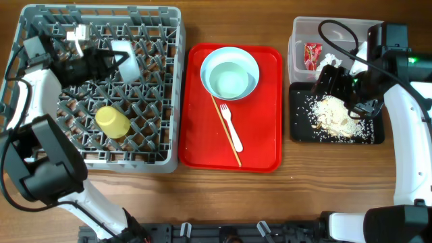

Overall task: Sort waste into correct bins and load items into the dishwasher rack
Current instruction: 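Grasp the light-blue bowl with the left gripper and place it in the rack, then reach the left gripper to the pale-green bowl on the red tray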

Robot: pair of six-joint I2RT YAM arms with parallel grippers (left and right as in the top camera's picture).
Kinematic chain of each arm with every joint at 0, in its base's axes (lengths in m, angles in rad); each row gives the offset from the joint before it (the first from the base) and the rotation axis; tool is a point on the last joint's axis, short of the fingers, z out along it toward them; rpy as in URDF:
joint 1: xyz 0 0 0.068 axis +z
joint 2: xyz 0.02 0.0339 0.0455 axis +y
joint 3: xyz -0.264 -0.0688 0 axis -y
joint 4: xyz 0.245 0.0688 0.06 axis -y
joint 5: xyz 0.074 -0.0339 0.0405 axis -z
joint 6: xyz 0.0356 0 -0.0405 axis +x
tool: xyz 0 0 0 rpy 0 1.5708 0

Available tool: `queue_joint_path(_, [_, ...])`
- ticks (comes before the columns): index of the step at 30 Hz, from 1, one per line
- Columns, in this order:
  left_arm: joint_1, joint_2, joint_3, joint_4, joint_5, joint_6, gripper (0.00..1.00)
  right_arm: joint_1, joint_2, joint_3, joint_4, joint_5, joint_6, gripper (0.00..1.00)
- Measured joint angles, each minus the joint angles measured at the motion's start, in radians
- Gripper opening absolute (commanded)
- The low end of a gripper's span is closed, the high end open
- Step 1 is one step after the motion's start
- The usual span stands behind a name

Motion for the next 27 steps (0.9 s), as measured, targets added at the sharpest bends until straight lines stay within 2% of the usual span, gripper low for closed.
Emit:
queue_joint_path(2, [0.020, 0.000, 0.000, -0.007, 0.000, 0.000, 0.31, 0.000, 0.000, 0.000, 0.000, 0.000, 0.000, 1.00])
queue_joint_path(4, [0.036, 0.000, 0.002, -0.039, -0.023, 0.007, 0.38, 0.000, 0.000, 0.000, 0.000, 0.000, 0.000, 1.00])
queue_joint_path(6, [0.063, 0.001, 0.003, -0.115, -0.116, 0.003, 0.42, 0.000, 0.000, 0.000, 0.000, 0.000, 0.000, 1.00])
queue_joint_path(10, [0.105, 0.002, 0.004, -0.189, -0.285, 0.003, 0.63, 0.000, 0.000, 0.000, -0.001, 0.000, 0.000, 1.00])
queue_joint_path(12, [0.130, 0.002, 0.004, -0.201, -0.315, 0.001, 0.73, 0.000, 0.000, 0.000, -0.001, 0.000, 0.000, 1.00])
queue_joint_path(14, [0.166, 0.002, 0.004, -0.217, -0.337, 0.003, 0.94, 0.000, 0.000, 0.000, -0.001, 0.000, 0.000, 1.00])
queue_joint_path(15, [0.180, 0.002, 0.004, -0.223, -0.343, 0.009, 1.00, 0.000, 0.000, 0.000, 0.000, 0.000, 0.000, 1.00])
queue_joint_path(21, [0.241, -0.023, 0.004, -0.228, -0.340, 0.003, 1.00, 0.000, 0.000, 0.000, -0.001, 0.000, 0.000, 1.00])
queue_joint_path(27, [0.188, -0.250, 0.043, -0.143, -0.362, -0.056, 1.00, 0.000, 0.000, 0.000, -0.004, 0.028, 0.000, 1.00])
